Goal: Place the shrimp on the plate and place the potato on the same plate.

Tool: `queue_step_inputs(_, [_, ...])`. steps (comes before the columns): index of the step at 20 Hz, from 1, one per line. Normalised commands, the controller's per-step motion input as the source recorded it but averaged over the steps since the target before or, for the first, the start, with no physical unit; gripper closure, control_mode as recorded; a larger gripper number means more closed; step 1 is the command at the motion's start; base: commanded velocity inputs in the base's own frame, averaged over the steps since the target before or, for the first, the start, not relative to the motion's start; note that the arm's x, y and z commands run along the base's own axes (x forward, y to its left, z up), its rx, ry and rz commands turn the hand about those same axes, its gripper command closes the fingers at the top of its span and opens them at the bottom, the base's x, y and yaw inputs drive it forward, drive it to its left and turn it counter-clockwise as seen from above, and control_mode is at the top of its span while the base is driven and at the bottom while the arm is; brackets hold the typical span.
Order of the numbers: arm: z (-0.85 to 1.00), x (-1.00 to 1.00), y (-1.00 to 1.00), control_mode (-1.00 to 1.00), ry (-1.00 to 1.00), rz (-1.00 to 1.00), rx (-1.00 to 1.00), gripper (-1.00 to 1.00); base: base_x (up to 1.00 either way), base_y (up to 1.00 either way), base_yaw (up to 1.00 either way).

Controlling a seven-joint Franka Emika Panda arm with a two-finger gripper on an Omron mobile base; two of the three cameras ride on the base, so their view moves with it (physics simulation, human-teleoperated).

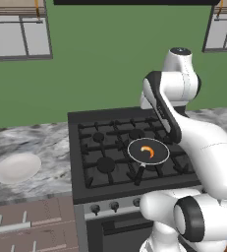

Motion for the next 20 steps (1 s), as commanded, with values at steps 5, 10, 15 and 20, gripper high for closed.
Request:
queue_step_inputs(5, [-0.28, 0.0, 0.0, -1.0, 0.0, 0.0, 0.0, -1.0, 0.0, 0.0, 0.0])
queue_step_inputs(10, [-0.56, 0.02, -0.11, -1.0, 0.0, 0.0, 0.0, -1.0, 0.0, 0.0, 0.0])
queue_step_inputs(15, [-0.54, 0.01, -0.11, -1.0, 0.0, 0.0, 0.0, -1.0, 0.0, 0.0, 0.0])
queue_step_inputs(20, [-0.38, 0.02, -0.06, -1.0, 0.03, 0.0, 0.0, -1.0, 0.0, 0.0, 0.0])
